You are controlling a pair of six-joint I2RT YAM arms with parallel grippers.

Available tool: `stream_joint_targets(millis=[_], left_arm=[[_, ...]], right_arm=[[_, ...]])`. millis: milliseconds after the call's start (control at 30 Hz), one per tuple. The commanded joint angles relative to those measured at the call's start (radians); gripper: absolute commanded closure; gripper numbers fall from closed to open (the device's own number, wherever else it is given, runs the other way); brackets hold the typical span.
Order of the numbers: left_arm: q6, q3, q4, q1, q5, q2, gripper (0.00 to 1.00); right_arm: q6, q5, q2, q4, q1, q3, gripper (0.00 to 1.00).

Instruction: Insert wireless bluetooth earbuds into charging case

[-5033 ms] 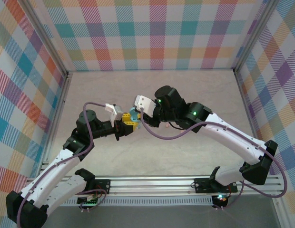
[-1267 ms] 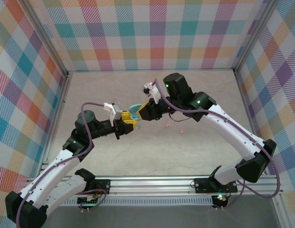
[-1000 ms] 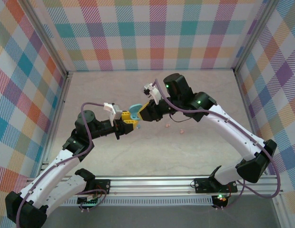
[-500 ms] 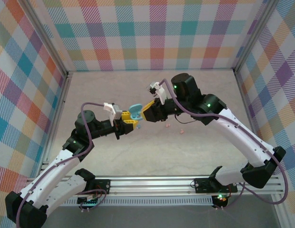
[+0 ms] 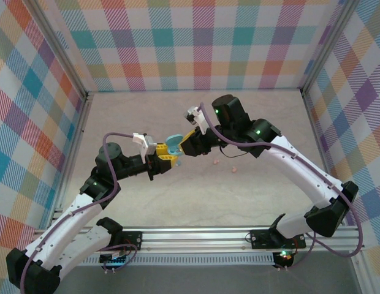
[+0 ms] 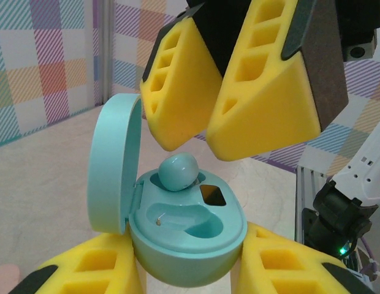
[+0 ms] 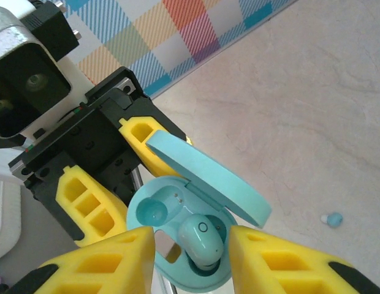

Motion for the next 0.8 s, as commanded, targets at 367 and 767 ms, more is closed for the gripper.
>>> stream_joint_targets(millis=[367, 767], left_arm=[[0.002, 0.016, 0.035, -0.014, 0.017, -0.006, 0.79], [0.003, 0.006, 0.029, -0.014, -0.006, -0.003, 0.79]], right_arm=[[-0.045, 0.003, 0.018, -0.010, 0.004, 0.040, 0.61], [0.024, 0.043, -0.057, 0.022, -0.017, 0.018, 0.59]])
